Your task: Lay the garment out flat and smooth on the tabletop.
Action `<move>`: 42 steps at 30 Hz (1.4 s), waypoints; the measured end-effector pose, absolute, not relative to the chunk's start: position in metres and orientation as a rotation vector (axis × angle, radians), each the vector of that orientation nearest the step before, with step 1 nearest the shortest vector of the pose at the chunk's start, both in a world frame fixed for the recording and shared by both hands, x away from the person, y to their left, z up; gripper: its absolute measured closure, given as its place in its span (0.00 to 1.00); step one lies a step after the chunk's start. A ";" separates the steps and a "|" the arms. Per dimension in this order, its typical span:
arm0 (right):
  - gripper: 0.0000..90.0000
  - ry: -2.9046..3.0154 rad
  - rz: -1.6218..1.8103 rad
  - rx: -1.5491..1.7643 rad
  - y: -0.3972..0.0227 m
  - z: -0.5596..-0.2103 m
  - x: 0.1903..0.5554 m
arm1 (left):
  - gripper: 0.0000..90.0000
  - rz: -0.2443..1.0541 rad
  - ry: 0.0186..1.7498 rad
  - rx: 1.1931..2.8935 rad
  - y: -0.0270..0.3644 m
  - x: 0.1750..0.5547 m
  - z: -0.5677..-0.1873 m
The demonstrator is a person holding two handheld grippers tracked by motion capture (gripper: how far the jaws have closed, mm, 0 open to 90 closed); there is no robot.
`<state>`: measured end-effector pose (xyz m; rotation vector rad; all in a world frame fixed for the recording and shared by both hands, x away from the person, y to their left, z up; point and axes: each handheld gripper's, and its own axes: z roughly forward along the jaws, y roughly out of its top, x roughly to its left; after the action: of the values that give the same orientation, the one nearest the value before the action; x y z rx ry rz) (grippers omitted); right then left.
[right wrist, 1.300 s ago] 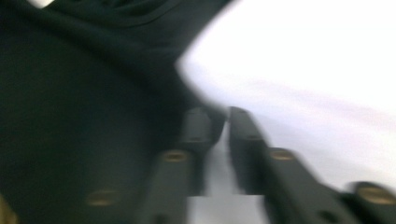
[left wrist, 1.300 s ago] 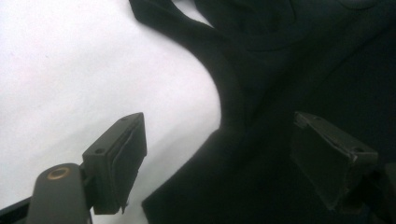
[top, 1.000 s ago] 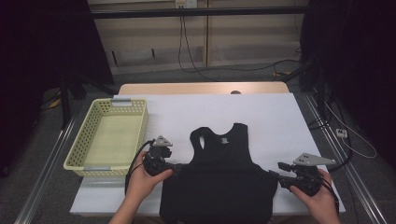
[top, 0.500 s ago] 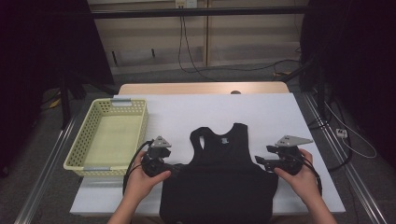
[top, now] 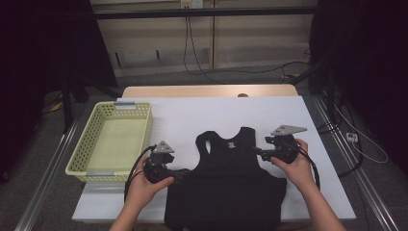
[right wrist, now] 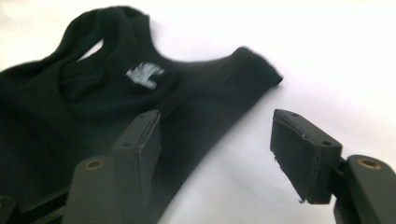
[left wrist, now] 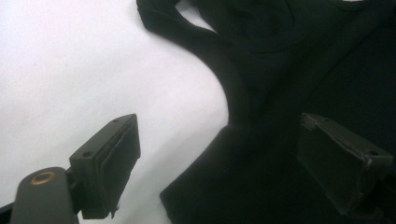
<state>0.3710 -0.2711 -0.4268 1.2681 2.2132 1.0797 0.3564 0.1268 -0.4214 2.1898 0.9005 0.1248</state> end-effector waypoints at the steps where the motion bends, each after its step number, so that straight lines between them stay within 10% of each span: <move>1: 0.38 2.211 1.078 1.274 -0.271 -0.427 0.373 | 0.16 0.127 0.894 2.191 0.127 0.357 -0.421; 24: 0.57 2.159 1.025 1.395 -0.263 -0.455 0.456 | 0.16 0.107 0.859 2.219 0.120 0.355 -0.425; 30: 0.91 2.237 1.045 1.396 -0.254 -0.463 0.462 | 0.16 0.107 0.879 2.206 0.125 0.356 -0.424; 42: 0.94 2.064 1.040 1.395 -0.275 -0.440 0.481 | 0.16 0.111 0.889 2.194 0.127 0.355 -0.424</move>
<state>0.4806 -0.2747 -0.4403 1.3955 2.0638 1.0401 0.3553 0.1270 -0.4235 2.1944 0.8889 0.1105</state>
